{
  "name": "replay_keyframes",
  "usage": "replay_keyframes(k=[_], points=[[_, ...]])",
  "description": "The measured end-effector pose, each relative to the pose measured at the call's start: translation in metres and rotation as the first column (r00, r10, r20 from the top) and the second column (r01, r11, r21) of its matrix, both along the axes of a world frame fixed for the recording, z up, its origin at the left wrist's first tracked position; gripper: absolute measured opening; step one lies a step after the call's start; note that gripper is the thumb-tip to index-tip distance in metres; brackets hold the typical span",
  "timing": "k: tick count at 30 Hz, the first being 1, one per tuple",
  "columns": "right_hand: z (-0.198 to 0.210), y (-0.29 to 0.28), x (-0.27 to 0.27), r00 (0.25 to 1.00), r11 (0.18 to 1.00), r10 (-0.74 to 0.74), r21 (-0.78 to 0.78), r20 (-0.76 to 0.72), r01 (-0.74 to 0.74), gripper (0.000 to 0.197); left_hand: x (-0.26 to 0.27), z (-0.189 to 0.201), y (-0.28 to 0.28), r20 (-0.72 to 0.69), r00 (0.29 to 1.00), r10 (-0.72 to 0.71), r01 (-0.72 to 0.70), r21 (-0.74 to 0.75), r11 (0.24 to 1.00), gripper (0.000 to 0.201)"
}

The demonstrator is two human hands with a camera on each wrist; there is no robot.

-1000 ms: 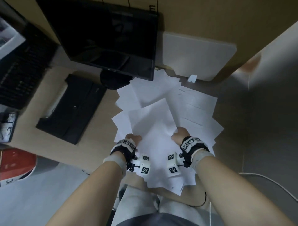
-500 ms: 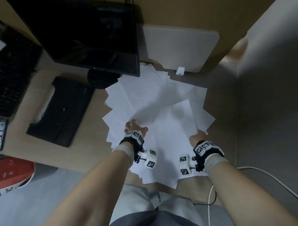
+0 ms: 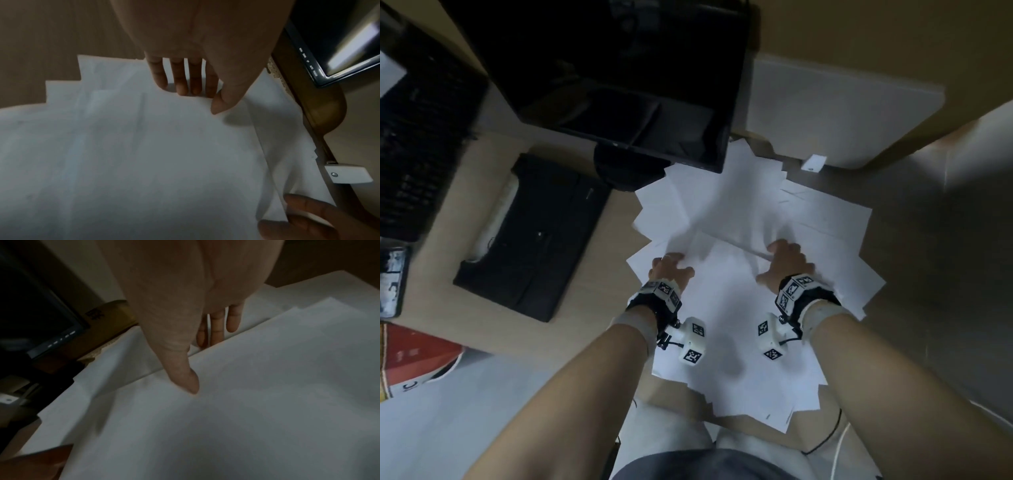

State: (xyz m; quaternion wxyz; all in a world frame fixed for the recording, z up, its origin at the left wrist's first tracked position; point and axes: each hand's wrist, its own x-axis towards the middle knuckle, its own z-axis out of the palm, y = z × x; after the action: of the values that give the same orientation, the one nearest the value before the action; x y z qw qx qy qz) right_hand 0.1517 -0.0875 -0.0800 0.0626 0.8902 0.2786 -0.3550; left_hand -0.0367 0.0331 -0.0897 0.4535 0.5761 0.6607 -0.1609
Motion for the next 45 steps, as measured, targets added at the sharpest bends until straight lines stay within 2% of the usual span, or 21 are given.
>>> replay_keyframes(k=[2, 5, 8, 10, 14, 16, 18, 21, 24, 27, 29, 32, 33, 35, 37, 38, 41, 45], points=[[-0.002, 0.002, -0.007, 0.999, 0.995, 0.022, -0.093, -0.036, -0.025, 0.066, -0.004, -0.005, 0.005, 0.012, 1.000, -0.018, 0.019, -0.030, 0.999, 0.049], [-0.007, -0.006, -0.014, 0.987, 0.989, -0.003, -0.145, -0.163, -0.021, 0.049, -0.006, -0.008, 0.006, 0.006, 0.999, -0.048, 0.048, -0.053, 0.997, 0.050], [-0.005, -0.021, -0.016, 0.944, 0.995, -0.063, -0.095, -0.324, 0.034, 0.058, -0.003, -0.002, 0.000, 0.001, 0.999, -0.047, 0.047, -0.038, 0.998, 0.052], [0.000, -0.033, -0.015, 0.927, 0.993, -0.117, -0.018, -0.355, 0.118, 0.060, -0.002, 0.005, -0.008, -0.032, 0.999, -0.041, 0.040, -0.027, 0.999, 0.050], [0.006, -0.053, -0.001, 0.923, 0.934, -0.254, 0.175, -0.288, 0.311, 0.054, -0.006, 0.017, -0.023, -0.138, 0.982, 0.128, -0.117, 0.089, 0.989, 0.081], [0.008, -0.055, 0.010, 0.898, 0.885, -0.340, 0.227, -0.281, 0.406, 0.052, -0.008, 0.023, -0.026, -0.144, 0.967, 0.209, -0.195, 0.107, 0.975, 0.090], [0.006, -0.054, 0.018, 0.887, 0.876, -0.371, 0.216, -0.274, 0.432, 0.053, -0.004, 0.019, -0.026, -0.063, 0.972, 0.228, -0.225, 0.048, 0.973, 0.089], [0.001, -0.040, 0.023, 0.905, 0.890, -0.339, 0.223, -0.257, 0.397, 0.039, 0.003, 0.008, -0.020, -0.007, 0.990, 0.141, -0.141, -0.066, 0.988, 0.104], [-0.003, -0.013, 0.027, 0.910, 0.886, -0.329, 0.253, -0.251, 0.390, 0.028, 0.016, 0.018, -0.007, 0.061, 0.980, 0.190, -0.185, -0.070, 0.980, 0.077], [-0.006, 0.016, 0.035, 0.922, 0.875, -0.354, 0.294, -0.157, 0.385, 0.024, 0.028, 0.010, 0.015, 0.108, 0.966, 0.235, -0.230, -0.060, 0.971, 0.071], [-0.010, 0.034, 0.042, 0.925, 0.873, -0.369, 0.307, -0.089, 0.378, 0.033, 0.040, 0.004, 0.033, 0.144, 0.947, 0.288, -0.277, -0.093, 0.956, 0.078], [-0.013, 0.053, 0.046, 0.892, 0.859, -0.419, 0.245, -0.167, 0.449, 0.072, 0.052, -0.010, 0.053, 0.184, 0.900, 0.395, -0.367, -0.170, 0.914, 0.105], [-0.012, 0.057, 0.046, 0.895, 0.872, -0.415, 0.209, -0.162, 0.443, 0.079, 0.053, -0.015, 0.058, 0.183, 0.894, 0.409, -0.374, -0.199, 0.906, 0.105], [-0.014, 0.063, 0.048, 0.899, 0.884, -0.410, 0.176, -0.152, 0.433, 0.082, 0.054, -0.029, 0.067, 0.170, 0.900, 0.402, -0.360, -0.233, 0.904, 0.099], [-0.018, 0.066, 0.050, 0.894, 0.890, -0.407, 0.138, -0.189, 0.435, 0.079, 0.055, -0.014, 0.070, 0.135, 0.918, 0.373, -0.336, -0.233, 0.913, 0.113], [-0.019, 0.065, 0.049, 0.885, 0.891, -0.406, 0.117, -0.230, 0.439, 0.079, 0.055, -0.010, 0.071, 0.132, 0.926, 0.354, -0.320, -0.225, 0.920, 0.111], [-0.018, 0.060, 0.044, 0.874, 0.888, -0.376, 0.149, -0.307, 0.434, 0.072, 0.052, 0.006, 0.066, 0.165, 0.941, 0.297, -0.266, -0.184, 0.946, 0.059], [-0.007, 0.045, 0.036, 0.884, 0.819, -0.382, 0.344, -0.269, 0.458, 0.032, 0.043, 0.012, 0.052, 0.190, 0.959, 0.209, -0.185, -0.137, 0.973, 0.041]])
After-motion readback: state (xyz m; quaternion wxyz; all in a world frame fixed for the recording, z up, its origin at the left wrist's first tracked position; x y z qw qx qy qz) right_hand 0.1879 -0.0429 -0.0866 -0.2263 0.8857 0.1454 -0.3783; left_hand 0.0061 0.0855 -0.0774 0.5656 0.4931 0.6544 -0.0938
